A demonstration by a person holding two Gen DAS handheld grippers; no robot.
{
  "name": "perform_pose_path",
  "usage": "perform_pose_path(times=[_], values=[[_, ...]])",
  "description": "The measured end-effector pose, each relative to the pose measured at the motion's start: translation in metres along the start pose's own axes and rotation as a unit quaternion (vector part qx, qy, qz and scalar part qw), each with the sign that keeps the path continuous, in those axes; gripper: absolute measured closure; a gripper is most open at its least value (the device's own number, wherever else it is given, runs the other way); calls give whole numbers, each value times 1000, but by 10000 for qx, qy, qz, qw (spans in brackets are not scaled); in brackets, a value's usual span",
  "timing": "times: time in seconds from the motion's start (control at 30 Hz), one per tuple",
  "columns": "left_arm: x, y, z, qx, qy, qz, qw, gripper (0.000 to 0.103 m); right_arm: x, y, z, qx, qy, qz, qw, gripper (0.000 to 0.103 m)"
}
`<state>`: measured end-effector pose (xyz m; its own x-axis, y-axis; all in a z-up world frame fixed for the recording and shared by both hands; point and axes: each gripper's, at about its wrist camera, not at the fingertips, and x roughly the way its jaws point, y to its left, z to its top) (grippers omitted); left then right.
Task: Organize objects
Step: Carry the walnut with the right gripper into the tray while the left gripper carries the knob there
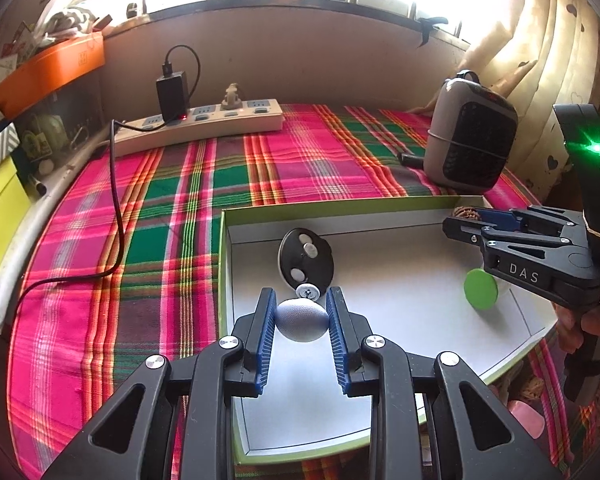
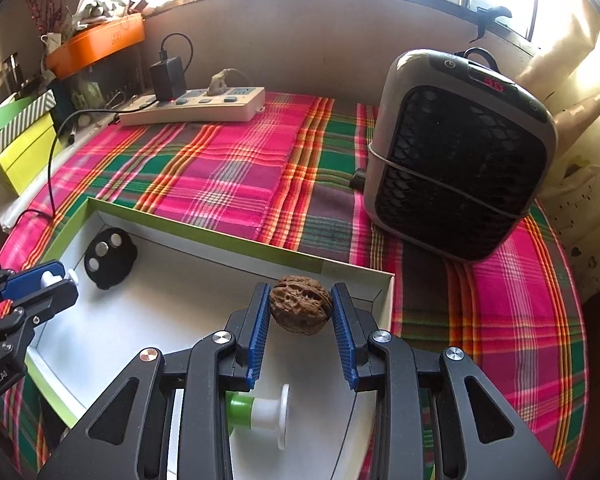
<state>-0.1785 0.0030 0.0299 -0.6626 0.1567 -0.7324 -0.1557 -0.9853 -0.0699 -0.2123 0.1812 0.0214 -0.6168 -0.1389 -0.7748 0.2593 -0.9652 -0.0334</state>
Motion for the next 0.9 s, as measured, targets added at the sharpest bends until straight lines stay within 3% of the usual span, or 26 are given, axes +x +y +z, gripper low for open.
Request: perform_pose_path(times=[0.9], values=[[8, -2, 0, 18, 88, 21, 10000, 79, 13, 9, 3, -293, 281, -221, 9989, 71]])
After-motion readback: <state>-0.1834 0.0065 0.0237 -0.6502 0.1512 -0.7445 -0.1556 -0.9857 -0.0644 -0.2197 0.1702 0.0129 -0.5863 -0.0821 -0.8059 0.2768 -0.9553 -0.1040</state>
